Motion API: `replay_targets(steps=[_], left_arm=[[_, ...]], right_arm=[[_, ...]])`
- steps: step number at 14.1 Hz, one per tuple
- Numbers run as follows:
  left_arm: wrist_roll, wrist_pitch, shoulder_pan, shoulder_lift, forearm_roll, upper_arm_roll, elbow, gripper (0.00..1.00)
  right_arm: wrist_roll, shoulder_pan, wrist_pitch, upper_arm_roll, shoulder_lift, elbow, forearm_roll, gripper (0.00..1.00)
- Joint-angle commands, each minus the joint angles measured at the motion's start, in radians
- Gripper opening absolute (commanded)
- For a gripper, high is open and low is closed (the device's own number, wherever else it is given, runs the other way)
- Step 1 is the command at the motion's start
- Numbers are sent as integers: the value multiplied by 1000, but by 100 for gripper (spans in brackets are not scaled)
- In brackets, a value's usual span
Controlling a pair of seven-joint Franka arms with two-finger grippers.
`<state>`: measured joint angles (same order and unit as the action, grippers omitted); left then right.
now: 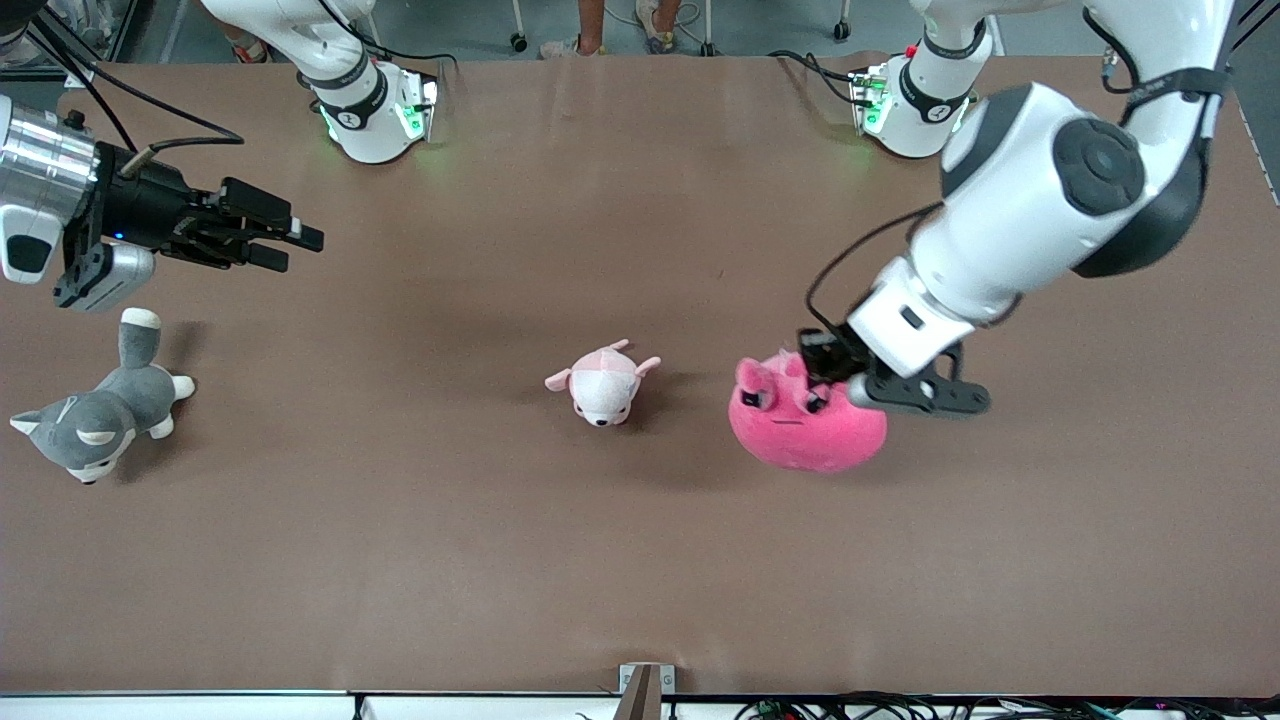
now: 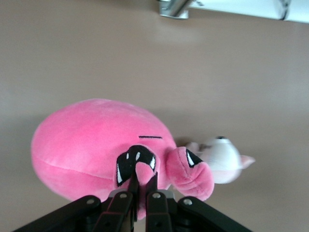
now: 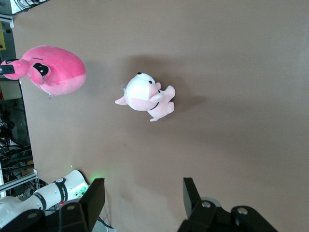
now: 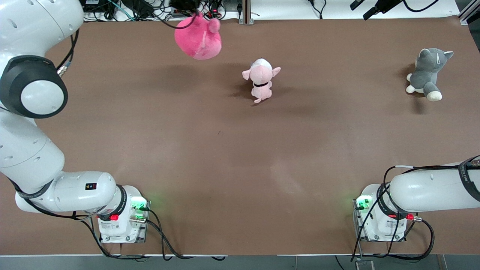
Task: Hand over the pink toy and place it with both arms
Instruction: 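Lift the pink plush with the left gripper while the right gripper approaches, then grasp the pink plush with the right gripper beside the left gripper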
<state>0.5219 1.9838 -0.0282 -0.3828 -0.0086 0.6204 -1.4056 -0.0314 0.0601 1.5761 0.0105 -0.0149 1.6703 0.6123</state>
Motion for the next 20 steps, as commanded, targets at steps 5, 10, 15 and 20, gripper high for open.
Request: replay_targets(steps=[5, 10, 15, 20], left_arm=[[377, 107, 223, -90, -13, 1, 149, 0], [549, 280, 329, -125, -11, -1, 152, 0], [609, 379, 462, -169, -10, -83, 154, 0], [626, 379, 502, -165, -11, -123, 154, 0]], right_arm=[[24, 49, 4, 5, 16, -6, 153, 72], [33, 122, 80, 5, 69, -7, 231, 70], [67, 207, 188, 5, 121, -9, 219, 69], [68, 214, 196, 6, 138, -4, 138, 69]])
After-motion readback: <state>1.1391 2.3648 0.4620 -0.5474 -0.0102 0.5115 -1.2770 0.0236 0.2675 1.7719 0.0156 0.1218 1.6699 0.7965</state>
